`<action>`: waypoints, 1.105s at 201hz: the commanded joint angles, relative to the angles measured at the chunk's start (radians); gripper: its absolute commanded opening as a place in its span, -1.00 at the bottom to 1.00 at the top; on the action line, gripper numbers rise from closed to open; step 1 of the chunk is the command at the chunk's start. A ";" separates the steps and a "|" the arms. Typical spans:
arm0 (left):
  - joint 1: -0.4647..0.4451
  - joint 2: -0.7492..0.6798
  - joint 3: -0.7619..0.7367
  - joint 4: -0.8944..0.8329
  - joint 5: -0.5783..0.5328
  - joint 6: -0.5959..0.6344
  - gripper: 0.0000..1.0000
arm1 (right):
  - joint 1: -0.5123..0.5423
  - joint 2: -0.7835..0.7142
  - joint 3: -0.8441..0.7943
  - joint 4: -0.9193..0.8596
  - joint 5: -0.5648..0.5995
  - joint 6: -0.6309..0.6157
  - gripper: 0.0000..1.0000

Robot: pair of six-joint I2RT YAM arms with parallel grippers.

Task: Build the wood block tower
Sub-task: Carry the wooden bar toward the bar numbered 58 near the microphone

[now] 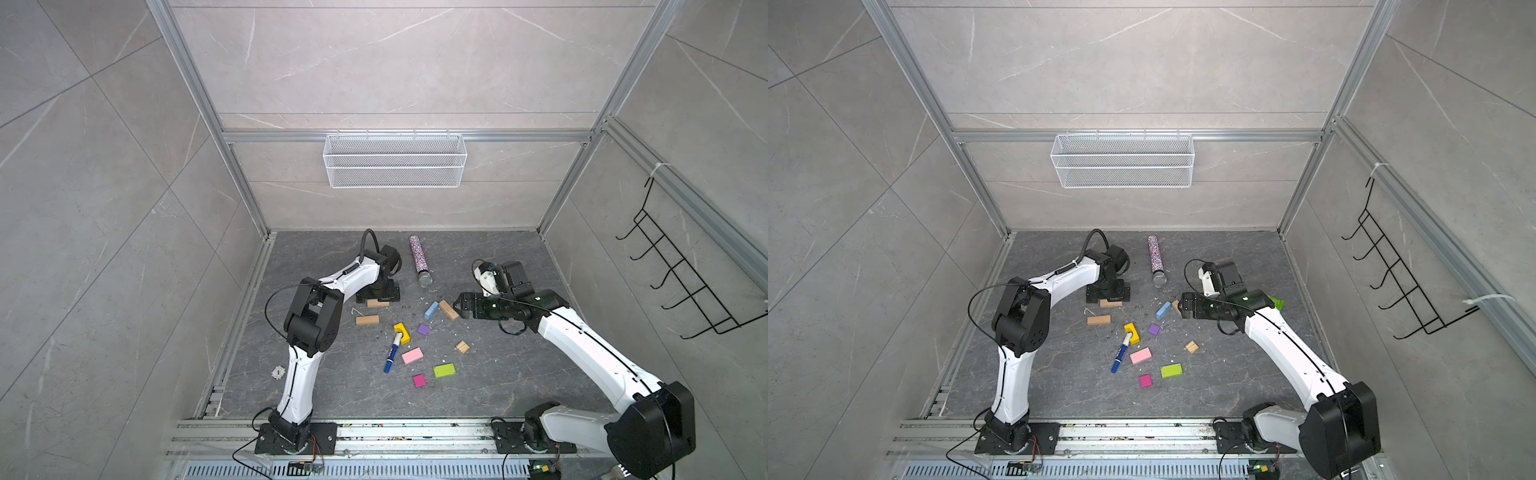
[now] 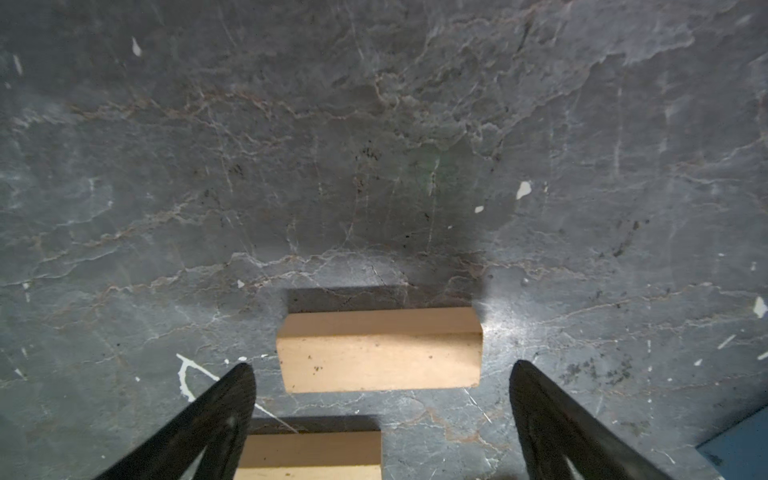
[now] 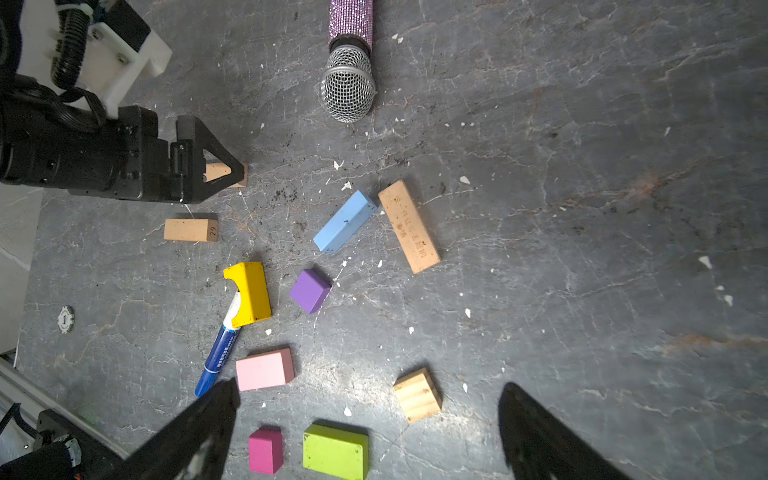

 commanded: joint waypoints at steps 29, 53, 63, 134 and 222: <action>0.008 0.031 0.029 -0.013 0.003 0.031 0.88 | 0.006 -0.019 0.007 -0.024 0.017 -0.015 0.99; 0.008 0.039 0.015 0.000 0.003 0.028 0.86 | 0.006 -0.019 0.006 -0.024 0.016 -0.013 0.99; 0.008 0.042 0.011 0.004 0.004 0.026 0.86 | 0.005 -0.019 0.006 -0.026 0.015 -0.014 0.98; 0.008 0.063 0.017 0.017 -0.016 0.004 0.71 | 0.006 -0.017 0.001 -0.024 0.011 -0.014 0.98; 0.012 0.004 -0.048 -0.005 -0.069 -0.016 0.38 | 0.006 -0.011 -0.001 -0.017 -0.003 -0.011 0.98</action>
